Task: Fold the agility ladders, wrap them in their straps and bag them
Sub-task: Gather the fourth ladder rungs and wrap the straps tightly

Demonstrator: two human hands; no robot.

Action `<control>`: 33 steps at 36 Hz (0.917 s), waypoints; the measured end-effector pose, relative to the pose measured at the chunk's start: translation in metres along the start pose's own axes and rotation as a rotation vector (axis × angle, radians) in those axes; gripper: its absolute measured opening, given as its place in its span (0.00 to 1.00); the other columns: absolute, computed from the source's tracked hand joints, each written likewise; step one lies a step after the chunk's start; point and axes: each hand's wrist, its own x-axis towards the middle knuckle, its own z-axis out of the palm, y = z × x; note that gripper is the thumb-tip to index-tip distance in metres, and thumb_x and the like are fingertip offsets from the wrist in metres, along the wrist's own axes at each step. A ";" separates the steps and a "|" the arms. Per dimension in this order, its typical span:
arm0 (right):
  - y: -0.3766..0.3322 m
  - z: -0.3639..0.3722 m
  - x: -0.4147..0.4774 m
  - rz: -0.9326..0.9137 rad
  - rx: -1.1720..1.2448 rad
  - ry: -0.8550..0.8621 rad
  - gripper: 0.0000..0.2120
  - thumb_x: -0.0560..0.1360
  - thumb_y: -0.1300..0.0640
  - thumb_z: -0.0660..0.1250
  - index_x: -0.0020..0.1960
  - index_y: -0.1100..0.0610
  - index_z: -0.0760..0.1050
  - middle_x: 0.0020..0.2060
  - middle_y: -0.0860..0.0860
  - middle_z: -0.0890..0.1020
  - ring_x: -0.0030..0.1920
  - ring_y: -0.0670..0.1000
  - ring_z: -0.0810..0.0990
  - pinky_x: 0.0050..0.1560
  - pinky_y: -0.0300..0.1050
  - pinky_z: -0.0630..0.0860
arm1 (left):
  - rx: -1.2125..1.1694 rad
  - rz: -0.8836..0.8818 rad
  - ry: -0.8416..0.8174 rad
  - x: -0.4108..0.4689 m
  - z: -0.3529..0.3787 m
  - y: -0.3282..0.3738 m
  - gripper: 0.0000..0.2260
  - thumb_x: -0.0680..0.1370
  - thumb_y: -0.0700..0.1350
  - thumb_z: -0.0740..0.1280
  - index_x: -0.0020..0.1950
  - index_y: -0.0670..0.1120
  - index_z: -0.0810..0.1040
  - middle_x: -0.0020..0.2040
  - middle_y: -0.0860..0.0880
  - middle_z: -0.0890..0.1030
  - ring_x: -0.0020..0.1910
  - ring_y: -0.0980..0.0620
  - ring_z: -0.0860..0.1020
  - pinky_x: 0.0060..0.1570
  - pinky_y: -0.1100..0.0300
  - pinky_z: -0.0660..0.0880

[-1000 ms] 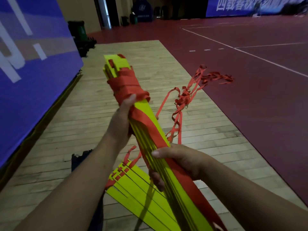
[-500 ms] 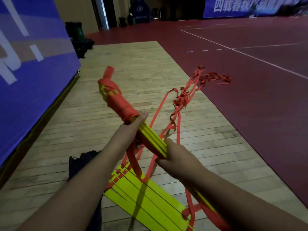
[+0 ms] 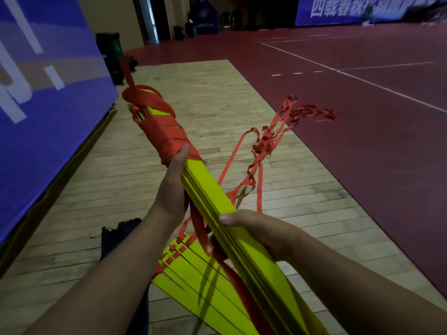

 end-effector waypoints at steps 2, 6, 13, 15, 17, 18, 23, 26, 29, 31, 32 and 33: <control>0.001 0.006 0.003 -0.001 0.070 -0.153 0.24 0.75 0.45 0.72 0.62 0.62 0.73 0.52 0.60 0.82 0.52 0.60 0.83 0.58 0.57 0.78 | 0.012 0.006 -0.030 0.002 -0.005 0.003 0.19 0.71 0.62 0.63 0.35 0.47 0.82 0.33 0.48 0.80 0.31 0.52 0.79 0.34 0.59 0.77; -0.006 0.015 -0.002 -0.073 0.097 -0.116 0.13 0.79 0.56 0.67 0.59 0.61 0.71 0.45 0.58 0.81 0.43 0.58 0.83 0.49 0.53 0.82 | 0.097 -0.031 -0.128 0.007 -0.015 0.011 0.22 0.69 0.65 0.66 0.41 0.47 0.83 0.37 0.47 0.83 0.35 0.51 0.81 0.38 0.58 0.79; -0.013 0.006 -0.012 -0.139 -0.330 0.402 0.16 0.75 0.55 0.75 0.55 0.64 0.77 0.41 0.63 0.84 0.38 0.63 0.83 0.45 0.60 0.83 | 0.534 -0.326 -0.200 0.012 -0.035 0.012 0.41 0.70 0.73 0.58 0.57 0.36 0.79 0.41 0.35 0.82 0.33 0.42 0.79 0.31 0.56 0.77; -0.007 0.006 -0.008 -0.120 -0.445 0.497 0.16 0.74 0.54 0.76 0.56 0.62 0.77 0.41 0.60 0.85 0.37 0.61 0.85 0.43 0.59 0.84 | 0.560 -0.381 -0.225 0.010 -0.034 0.007 0.42 0.69 0.74 0.59 0.57 0.34 0.78 0.38 0.36 0.80 0.32 0.43 0.78 0.35 0.55 0.79; -0.003 0.005 -0.003 -0.122 -0.534 0.567 0.16 0.74 0.53 0.77 0.55 0.60 0.77 0.40 0.55 0.85 0.37 0.57 0.86 0.43 0.57 0.84 | 0.532 -0.361 -0.220 0.011 -0.032 0.005 0.40 0.70 0.74 0.62 0.57 0.37 0.78 0.37 0.39 0.80 0.32 0.44 0.78 0.49 0.48 0.81; -0.003 0.005 -0.001 -0.131 -0.590 0.608 0.15 0.73 0.51 0.77 0.54 0.58 0.78 0.40 0.53 0.85 0.38 0.54 0.86 0.44 0.56 0.84 | 0.525 -0.332 -0.209 0.012 -0.030 0.005 0.38 0.71 0.73 0.63 0.57 0.39 0.79 0.37 0.41 0.80 0.33 0.44 0.79 0.55 0.45 0.80; -0.003 0.014 0.003 -0.101 -1.014 0.827 0.19 0.75 0.41 0.71 0.57 0.52 0.72 0.46 0.50 0.81 0.45 0.53 0.81 0.46 0.51 0.79 | 0.572 -0.253 -0.124 0.010 -0.019 0.005 0.29 0.67 0.67 0.71 0.49 0.41 0.78 0.36 0.44 0.79 0.34 0.42 0.83 0.41 0.51 0.81; -0.001 0.025 0.001 -0.084 -1.189 0.887 0.18 0.79 0.42 0.66 0.60 0.51 0.66 0.49 0.50 0.79 0.47 0.54 0.80 0.43 0.48 0.74 | 0.512 -0.215 -0.065 0.003 -0.011 -0.004 0.26 0.69 0.66 0.72 0.42 0.41 0.77 0.28 0.47 0.74 0.25 0.49 0.75 0.33 0.56 0.75; 0.002 0.030 0.000 -0.077 -1.265 0.919 0.17 0.81 0.43 0.64 0.62 0.52 0.64 0.50 0.50 0.78 0.48 0.54 0.81 0.46 0.49 0.75 | 0.442 -0.213 0.010 -0.001 -0.005 -0.009 0.24 0.73 0.63 0.69 0.41 0.41 0.76 0.27 0.48 0.73 0.24 0.52 0.72 0.30 0.59 0.72; 0.001 0.034 -0.001 -0.073 -1.288 0.932 0.17 0.81 0.44 0.63 0.63 0.52 0.64 0.48 0.49 0.75 0.45 0.53 0.79 0.44 0.46 0.74 | 0.419 -0.193 0.042 -0.002 -0.002 -0.009 0.22 0.74 0.62 0.68 0.42 0.41 0.76 0.27 0.48 0.74 0.25 0.51 0.73 0.33 0.57 0.74; 0.001 0.036 -0.001 -0.077 -1.292 0.928 0.18 0.81 0.43 0.63 0.63 0.53 0.64 0.47 0.48 0.74 0.44 0.53 0.78 0.43 0.46 0.73 | 0.417 -0.175 0.060 -0.003 -0.001 -0.009 0.22 0.75 0.62 0.68 0.41 0.42 0.77 0.27 0.48 0.74 0.26 0.51 0.74 0.33 0.57 0.74; 0.000 0.037 -0.001 -0.091 -1.296 0.916 0.18 0.81 0.43 0.63 0.62 0.53 0.64 0.47 0.48 0.75 0.44 0.53 0.78 0.43 0.47 0.74 | 0.411 -0.152 0.080 -0.004 -0.001 -0.009 0.22 0.74 0.63 0.68 0.40 0.42 0.77 0.27 0.48 0.74 0.26 0.51 0.74 0.32 0.58 0.73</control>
